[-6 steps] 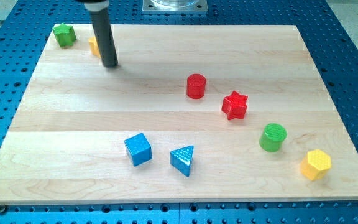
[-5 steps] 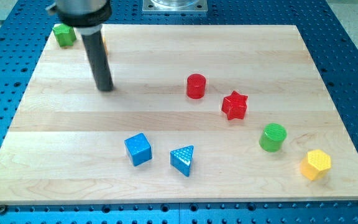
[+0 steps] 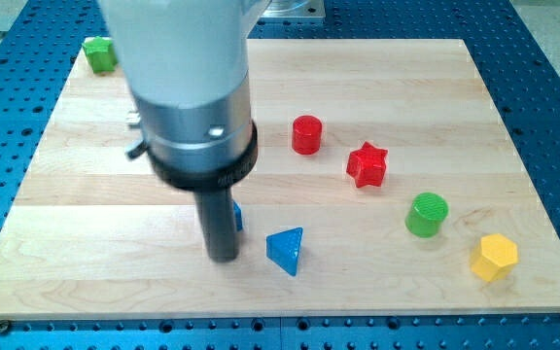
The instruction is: Move the blue cube to the left of the red circle
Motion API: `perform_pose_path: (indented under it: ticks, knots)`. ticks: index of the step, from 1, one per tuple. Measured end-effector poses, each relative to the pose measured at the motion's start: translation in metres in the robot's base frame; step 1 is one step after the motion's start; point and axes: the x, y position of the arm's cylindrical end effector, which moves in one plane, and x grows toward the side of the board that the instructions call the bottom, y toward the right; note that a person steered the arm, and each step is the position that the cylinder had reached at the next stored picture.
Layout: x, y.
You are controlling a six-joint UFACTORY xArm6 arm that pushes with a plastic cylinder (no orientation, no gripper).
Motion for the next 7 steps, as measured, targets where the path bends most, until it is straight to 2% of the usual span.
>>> perform_pose_path:
  ticks: [1,2,4,5,6,7]
  knots:
    - [-0.055,0.0]
    - [-0.075,0.004]
    - [-0.054,-0.024]
    - [-0.104,0.004]
    - [-0.118,0.039]
    - [-0.102,0.003]
